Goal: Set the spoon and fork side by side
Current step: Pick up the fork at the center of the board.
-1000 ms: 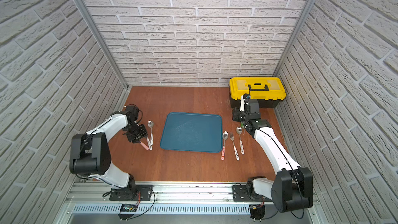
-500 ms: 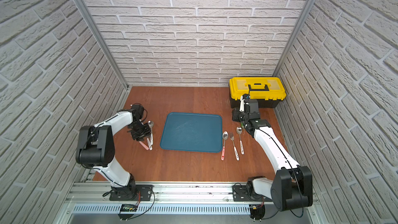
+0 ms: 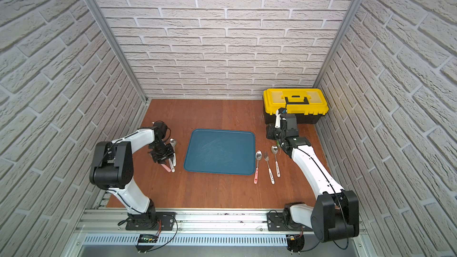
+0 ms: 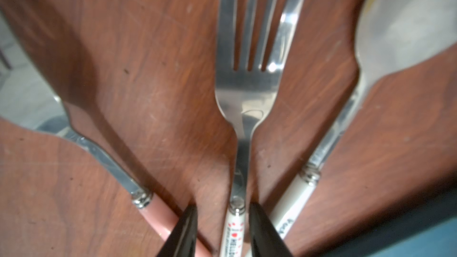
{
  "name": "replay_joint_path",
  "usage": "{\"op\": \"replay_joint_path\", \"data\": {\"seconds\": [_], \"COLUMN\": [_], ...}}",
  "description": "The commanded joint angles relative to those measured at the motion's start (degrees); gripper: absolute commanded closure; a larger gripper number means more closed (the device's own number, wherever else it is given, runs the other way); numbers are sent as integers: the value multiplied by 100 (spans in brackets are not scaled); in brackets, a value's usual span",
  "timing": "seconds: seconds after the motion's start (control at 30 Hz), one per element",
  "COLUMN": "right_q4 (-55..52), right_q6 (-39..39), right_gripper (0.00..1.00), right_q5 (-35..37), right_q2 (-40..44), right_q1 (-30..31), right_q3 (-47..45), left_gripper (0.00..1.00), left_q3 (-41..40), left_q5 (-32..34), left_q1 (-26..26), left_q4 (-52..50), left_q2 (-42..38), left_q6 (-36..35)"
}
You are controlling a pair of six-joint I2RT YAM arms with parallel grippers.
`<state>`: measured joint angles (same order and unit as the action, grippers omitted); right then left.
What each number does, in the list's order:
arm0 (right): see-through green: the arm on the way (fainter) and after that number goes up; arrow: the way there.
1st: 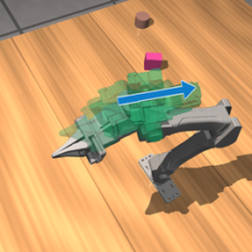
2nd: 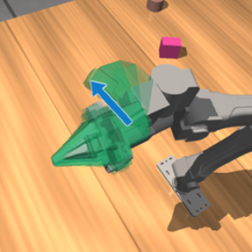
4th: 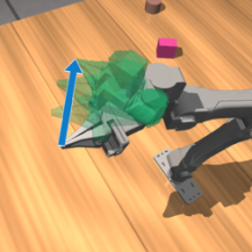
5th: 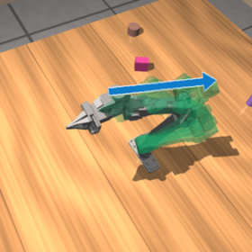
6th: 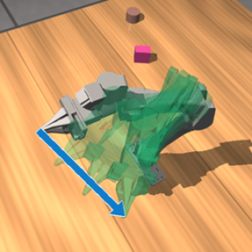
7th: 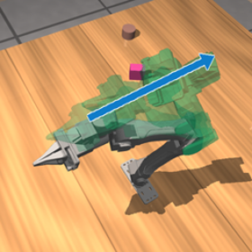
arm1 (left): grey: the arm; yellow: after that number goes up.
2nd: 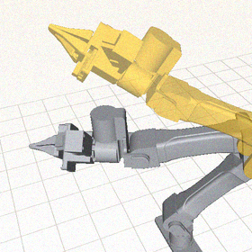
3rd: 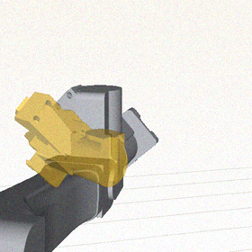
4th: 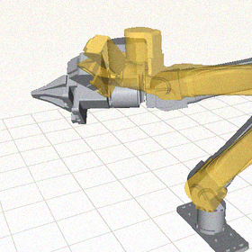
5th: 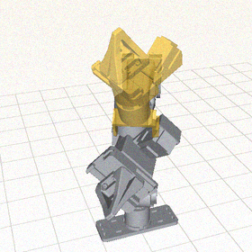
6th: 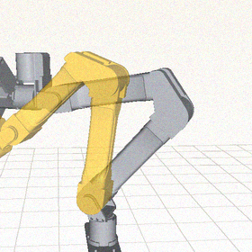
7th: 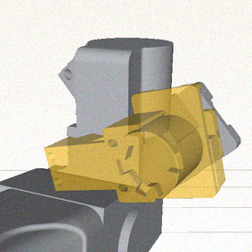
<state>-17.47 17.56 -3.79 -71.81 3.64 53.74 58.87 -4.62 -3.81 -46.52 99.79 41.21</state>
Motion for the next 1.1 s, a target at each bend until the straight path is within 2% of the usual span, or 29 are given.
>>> {"op": "replay_joint_path", "data": {"seconds": [0.0,0.17,0.37,0.7,1.07], "right_q4": [86,78,95,112,113], "right_q6": [2,10,9,33,46], "right_gripper": [56,56,56,57,57], "right_q5": [-43,-51,-51,-64,-69], "right_q2": [56,53,64,48,51], "right_q1": [38,32,31,31,19], "right_q3": [4,10,10,6,13], "left_gripper": [63,71,76,95,100], "left_q3": [-51,-79,-92,146,418], "left_q5": [-53,197,455,639,886], "left_q1": [89,135,131,129,280], "left_q4": [73,-101,-251,-528,-844], "left_q2": [185,207,109,-26,-401], "left_q6": [76,104,140,9,-206]}}
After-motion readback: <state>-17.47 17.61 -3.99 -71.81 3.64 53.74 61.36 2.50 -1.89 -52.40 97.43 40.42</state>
